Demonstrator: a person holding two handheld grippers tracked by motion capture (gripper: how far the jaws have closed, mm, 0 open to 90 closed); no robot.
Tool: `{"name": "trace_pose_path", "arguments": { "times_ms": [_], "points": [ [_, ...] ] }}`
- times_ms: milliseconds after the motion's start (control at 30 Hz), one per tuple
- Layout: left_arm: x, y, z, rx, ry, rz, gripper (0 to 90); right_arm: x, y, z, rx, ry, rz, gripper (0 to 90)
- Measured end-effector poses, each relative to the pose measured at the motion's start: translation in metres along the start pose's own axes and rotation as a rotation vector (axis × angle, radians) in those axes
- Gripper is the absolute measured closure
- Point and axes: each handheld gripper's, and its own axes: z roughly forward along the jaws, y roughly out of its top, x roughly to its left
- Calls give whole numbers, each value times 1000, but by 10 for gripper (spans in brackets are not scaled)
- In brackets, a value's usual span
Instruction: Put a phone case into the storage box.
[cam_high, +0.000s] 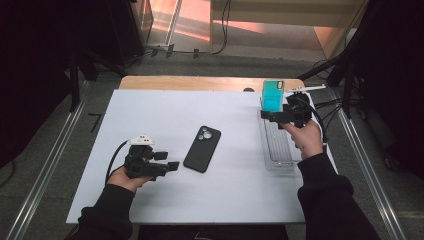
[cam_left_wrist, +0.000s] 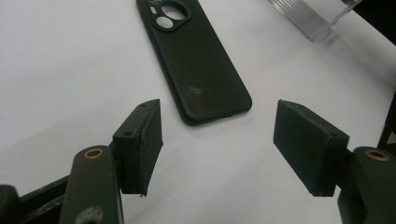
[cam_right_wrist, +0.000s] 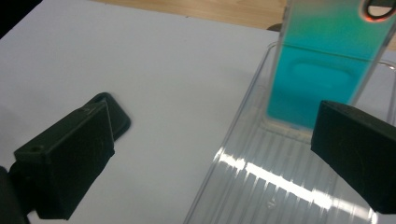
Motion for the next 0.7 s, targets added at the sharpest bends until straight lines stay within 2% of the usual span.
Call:
{"name": "trace_pose_path", "arguments": {
  "times_ms": [167,233,367,433,700],
  "points": [
    [1,1,0,-3,-7,0,328,12,-7,-6,12,50,-37,0],
    [1,2,0,1,-5,2,328,17,-10,-9,15,68,-58,65],
    [1,2,0,2,-2,3,328,25,-15,-15,15,115,-74,81],
    [1,2,0,-1,-5,0,311,29,-19,-17,17,137,-87,132],
    [2,3,-1,-9,-21,3,310,44,-35,-22,34,225,-158,136]
  ]
}}
